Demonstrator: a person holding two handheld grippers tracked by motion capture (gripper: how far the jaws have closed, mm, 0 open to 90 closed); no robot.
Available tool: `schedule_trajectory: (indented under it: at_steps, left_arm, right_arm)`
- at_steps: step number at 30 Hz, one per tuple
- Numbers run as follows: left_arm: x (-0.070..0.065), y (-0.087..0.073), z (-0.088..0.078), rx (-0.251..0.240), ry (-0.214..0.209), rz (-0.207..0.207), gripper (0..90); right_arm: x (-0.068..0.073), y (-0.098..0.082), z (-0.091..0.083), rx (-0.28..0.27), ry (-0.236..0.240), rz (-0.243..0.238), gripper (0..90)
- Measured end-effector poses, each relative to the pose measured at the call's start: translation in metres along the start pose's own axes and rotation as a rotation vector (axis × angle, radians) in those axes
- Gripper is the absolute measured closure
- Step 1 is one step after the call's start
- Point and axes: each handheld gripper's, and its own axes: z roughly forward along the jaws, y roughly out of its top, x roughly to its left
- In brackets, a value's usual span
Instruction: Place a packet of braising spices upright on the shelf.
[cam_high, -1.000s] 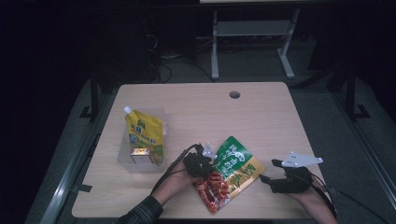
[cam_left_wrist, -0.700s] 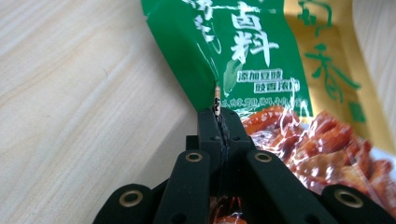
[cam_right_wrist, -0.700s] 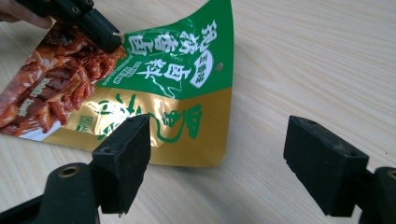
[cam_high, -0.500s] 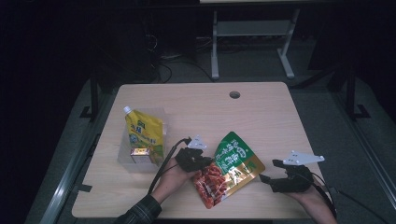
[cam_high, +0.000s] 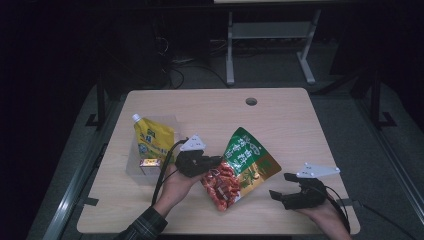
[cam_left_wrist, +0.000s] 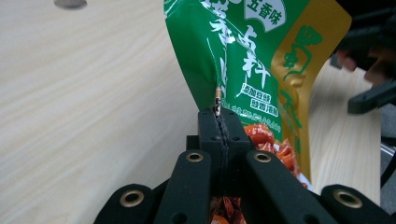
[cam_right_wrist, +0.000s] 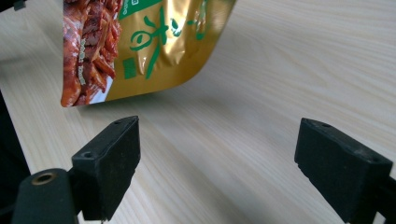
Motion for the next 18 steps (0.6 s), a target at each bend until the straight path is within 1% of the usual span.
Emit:
schedule_trajectory:
  at_steps: [2,5,9,11,13,15,18]
  left_arm:
    - [-0.001,0.002,-0.003,-0.02,-0.003,-0.006,90.0]
    - [-0.001,0.005,-0.007,-0.038,-0.001,-0.005,90.0]
    - [-0.001,0.006,-0.01,-0.051,-0.005,-0.014,90.0]
    - [-0.001,0.006,-0.01,-0.053,-0.007,-0.014,90.0]
    - [-0.001,0.006,-0.011,-0.056,-0.006,-0.013,90.0]
    - [-0.001,0.006,-0.011,-0.057,-0.007,-0.012,90.0]
    - [-0.001,0.006,-0.011,-0.062,-0.009,-0.019,90.0]
  right_arm:
    - [0.002,0.002,0.003,-0.02,0.006,0.003,15.6]
    - [0.003,0.006,0.009,-0.054,0.051,0.019,18.3]
    - [0.01,0.014,0.017,-0.11,0.106,0.016,20.5]
    - [0.014,0.019,0.021,-0.146,0.105,0.011,18.2]
    - [0.015,0.022,0.026,-0.169,0.1,0.02,18.3]
    - [0.013,0.025,0.031,-0.193,0.119,0.034,22.6]
    - [0.012,0.028,0.039,-0.216,0.152,0.042,31.3]
